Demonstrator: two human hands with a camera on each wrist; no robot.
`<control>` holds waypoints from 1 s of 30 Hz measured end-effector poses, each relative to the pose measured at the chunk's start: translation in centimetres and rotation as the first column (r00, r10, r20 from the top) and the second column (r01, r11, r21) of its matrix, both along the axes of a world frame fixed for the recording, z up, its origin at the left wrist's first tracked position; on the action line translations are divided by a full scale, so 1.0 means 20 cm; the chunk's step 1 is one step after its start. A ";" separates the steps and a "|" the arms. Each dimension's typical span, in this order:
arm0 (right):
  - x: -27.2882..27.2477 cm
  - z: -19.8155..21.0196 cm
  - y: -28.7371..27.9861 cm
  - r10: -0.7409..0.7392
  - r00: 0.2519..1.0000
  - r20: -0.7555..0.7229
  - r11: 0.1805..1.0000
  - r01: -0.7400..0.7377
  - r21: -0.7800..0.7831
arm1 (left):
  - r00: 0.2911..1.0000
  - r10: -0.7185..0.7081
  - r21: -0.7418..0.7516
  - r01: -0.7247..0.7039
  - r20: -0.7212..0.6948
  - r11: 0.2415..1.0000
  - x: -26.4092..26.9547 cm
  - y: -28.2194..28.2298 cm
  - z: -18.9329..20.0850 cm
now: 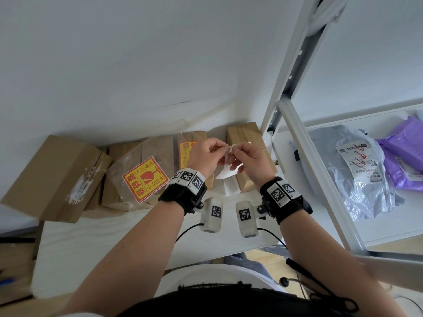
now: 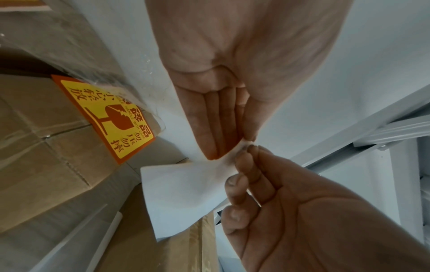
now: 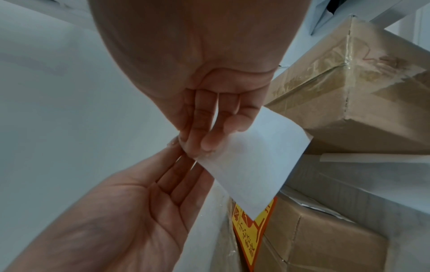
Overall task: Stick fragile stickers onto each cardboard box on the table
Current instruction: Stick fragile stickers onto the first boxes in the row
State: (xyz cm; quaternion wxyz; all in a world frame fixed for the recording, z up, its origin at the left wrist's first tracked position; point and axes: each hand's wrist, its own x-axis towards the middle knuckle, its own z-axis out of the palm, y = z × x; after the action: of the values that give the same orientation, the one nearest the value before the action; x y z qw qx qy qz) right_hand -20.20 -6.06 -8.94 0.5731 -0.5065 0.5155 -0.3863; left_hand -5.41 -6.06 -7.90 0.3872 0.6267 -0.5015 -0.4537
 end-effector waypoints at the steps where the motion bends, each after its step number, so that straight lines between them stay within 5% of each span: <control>1: 0.00 0.00 0.00 -0.014 1.000 -0.010 1.000 0.014 0.008 | 1.000 0.011 0.005 -0.011 -0.006 1.000 0.00 0.00 0.00; 8: -0.02 -0.02 0.01 -0.189 0.979 -0.081 0.979 0.194 0.060 | 0.984 0.153 -0.011 -0.154 -0.087 0.988 0.07 -0.02 0.07; 17: -0.06 -0.06 0.01 -0.216 0.892 -0.396 0.963 0.261 0.062 | 0.943 0.328 -0.081 -0.331 -0.050 0.940 0.18 -0.06 0.12; 23: -0.08 -0.12 0.02 -0.153 0.834 -0.530 0.972 0.223 0.070 | 0.864 0.503 -0.172 -0.495 0.005 0.852 0.20 -0.09 0.13; 30: -0.09 -0.15 0.04 0.016 0.772 -0.636 0.989 0.081 0.123 | 0.826 0.560 -0.323 -0.515 0.059 0.794 0.15 -0.08 0.17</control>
State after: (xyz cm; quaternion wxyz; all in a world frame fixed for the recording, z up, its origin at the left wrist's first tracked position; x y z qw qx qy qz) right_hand -21.92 -5.18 -11.92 0.3933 -0.5559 0.7136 -0.1646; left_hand -2.35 -7.57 -4.42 0.5496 0.7115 -0.3916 -0.1959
